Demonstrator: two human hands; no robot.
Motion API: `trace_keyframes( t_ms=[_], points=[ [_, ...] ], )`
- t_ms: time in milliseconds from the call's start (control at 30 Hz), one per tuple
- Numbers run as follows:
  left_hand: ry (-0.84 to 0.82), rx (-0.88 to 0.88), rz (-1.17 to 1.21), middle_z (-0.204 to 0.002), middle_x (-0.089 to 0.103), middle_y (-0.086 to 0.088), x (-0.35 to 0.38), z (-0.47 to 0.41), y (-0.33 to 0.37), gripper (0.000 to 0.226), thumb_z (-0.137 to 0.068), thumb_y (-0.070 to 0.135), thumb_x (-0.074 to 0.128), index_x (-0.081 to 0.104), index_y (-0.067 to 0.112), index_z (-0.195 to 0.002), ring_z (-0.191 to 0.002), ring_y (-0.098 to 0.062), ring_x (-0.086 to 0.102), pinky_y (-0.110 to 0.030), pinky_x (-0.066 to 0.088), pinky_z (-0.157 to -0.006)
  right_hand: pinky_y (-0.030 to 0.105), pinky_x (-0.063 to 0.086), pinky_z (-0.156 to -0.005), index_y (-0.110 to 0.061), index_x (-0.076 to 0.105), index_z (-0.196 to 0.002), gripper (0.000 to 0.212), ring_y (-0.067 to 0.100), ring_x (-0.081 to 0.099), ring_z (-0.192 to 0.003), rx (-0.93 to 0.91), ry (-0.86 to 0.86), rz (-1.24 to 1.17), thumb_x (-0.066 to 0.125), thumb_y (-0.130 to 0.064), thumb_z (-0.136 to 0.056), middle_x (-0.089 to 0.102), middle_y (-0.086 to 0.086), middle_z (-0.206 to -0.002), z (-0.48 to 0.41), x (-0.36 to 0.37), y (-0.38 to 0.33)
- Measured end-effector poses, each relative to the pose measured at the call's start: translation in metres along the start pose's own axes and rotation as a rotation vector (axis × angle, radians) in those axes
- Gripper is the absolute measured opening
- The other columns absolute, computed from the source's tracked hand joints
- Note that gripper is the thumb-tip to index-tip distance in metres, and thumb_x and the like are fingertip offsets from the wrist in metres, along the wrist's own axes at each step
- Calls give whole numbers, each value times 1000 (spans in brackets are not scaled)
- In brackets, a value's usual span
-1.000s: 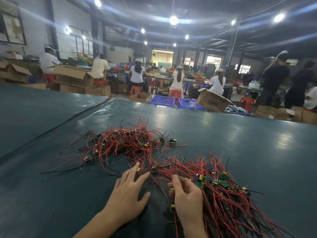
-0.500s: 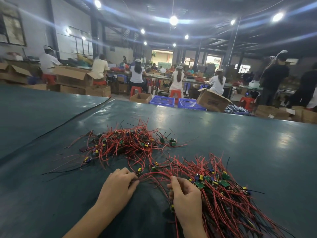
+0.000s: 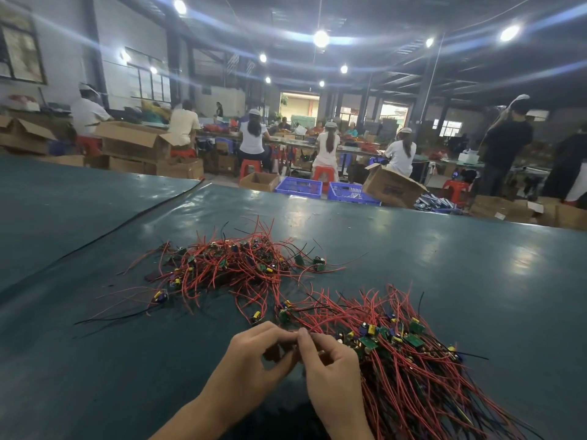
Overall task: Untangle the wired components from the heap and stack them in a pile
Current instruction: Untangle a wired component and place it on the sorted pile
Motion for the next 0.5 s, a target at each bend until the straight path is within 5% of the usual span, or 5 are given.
trace_keyframes(
  t_ms=[133,300,400,500],
  points=[
    [-52,-202,115,-82,70,18,0,-1,0,25,-82,54,64,71,36,-97,-67,-7,66,-17,49,-60,21,46,-54,-19,72,-73,26,8,59,-56,-19,153,25,59,-23,-95,64,0,-62,-4,-11,1],
    [-269,-281,238,-72,72,5,13,5,7,9,-85,37,68,74,31,-88,-59,-6,60,-24,47,-57,16,34,-44,-20,71,-71,30,4,40,-42,-3,227,85,57,-31,-95,47,-8,-44,-8,-21,2],
    [-445,-265,245,-72,70,12,23,8,12,8,-86,41,67,73,36,-90,-61,-2,58,-21,43,-57,23,45,-56,-26,72,-76,24,11,56,-59,-38,208,252,57,-36,-93,62,-5,-62,-8,-22,6],
    [-386,-197,38,-81,69,14,20,8,4,13,-85,34,63,72,28,-92,-73,0,59,-29,51,-66,21,46,-66,-31,71,-107,18,2,57,-77,-73,180,476,61,-36,-93,59,-14,-86,-5,-22,7]
  ],
)
Point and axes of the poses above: each hand's wrist, its own z-axis away from the middle knuckle, its own x-axis out of the palm, y = z × x, the point moved 3 cm from there along -z, towards the middle knuckle
